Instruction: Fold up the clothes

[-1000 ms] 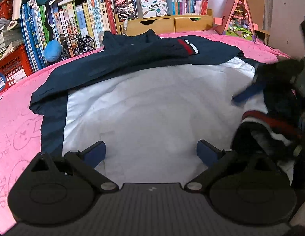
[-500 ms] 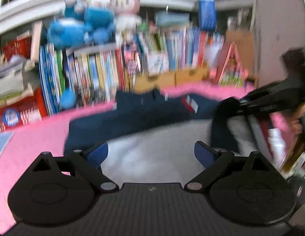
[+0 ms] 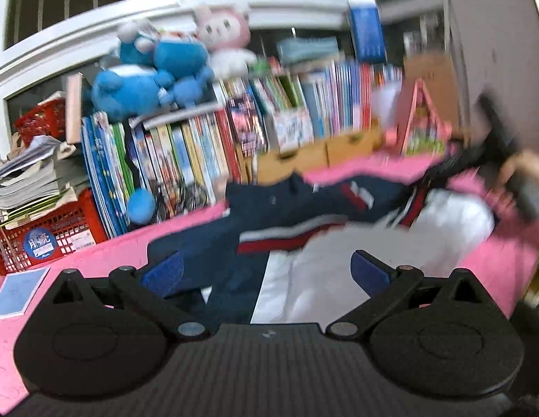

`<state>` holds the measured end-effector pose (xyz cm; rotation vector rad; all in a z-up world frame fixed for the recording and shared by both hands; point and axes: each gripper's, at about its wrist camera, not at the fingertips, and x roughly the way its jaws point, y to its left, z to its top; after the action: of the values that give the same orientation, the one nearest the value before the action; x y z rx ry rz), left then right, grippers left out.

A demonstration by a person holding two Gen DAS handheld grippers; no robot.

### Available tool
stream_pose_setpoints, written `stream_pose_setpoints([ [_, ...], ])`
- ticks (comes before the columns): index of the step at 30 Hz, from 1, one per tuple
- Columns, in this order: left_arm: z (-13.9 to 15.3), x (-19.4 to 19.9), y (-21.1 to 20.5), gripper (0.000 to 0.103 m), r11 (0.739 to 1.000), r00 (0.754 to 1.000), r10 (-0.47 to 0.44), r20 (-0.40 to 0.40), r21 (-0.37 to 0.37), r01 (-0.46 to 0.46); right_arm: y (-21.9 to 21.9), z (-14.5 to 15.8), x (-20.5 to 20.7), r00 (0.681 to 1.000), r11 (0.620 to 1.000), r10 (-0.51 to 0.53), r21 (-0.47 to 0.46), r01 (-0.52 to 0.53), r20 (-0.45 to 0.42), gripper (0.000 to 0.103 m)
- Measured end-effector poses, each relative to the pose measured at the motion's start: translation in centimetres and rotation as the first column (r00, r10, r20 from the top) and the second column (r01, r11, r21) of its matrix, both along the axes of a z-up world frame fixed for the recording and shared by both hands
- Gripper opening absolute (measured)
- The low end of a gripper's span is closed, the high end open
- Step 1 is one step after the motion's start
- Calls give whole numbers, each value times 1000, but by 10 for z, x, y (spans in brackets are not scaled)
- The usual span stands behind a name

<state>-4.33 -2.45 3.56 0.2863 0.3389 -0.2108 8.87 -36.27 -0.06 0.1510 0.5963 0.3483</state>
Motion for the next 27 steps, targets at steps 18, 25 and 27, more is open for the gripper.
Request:
stream_pose_setpoints([
  [18, -55, 38, 51, 103, 960, 946, 268, -185, 132, -246, 1, -6, -57, 944, 915, 320, -287, -284, 85, 72],
  [25, -48, 21, 63, 103, 914, 931, 344, -126, 272, -301, -41, -4, -56, 975, 966, 219, -151, -211, 35, 76],
  [27, -33, 19, 69, 103, 918, 931, 345, -119, 251, -308, -42, 0, -63, 976, 963, 212, -181, -200, 50, 79],
])
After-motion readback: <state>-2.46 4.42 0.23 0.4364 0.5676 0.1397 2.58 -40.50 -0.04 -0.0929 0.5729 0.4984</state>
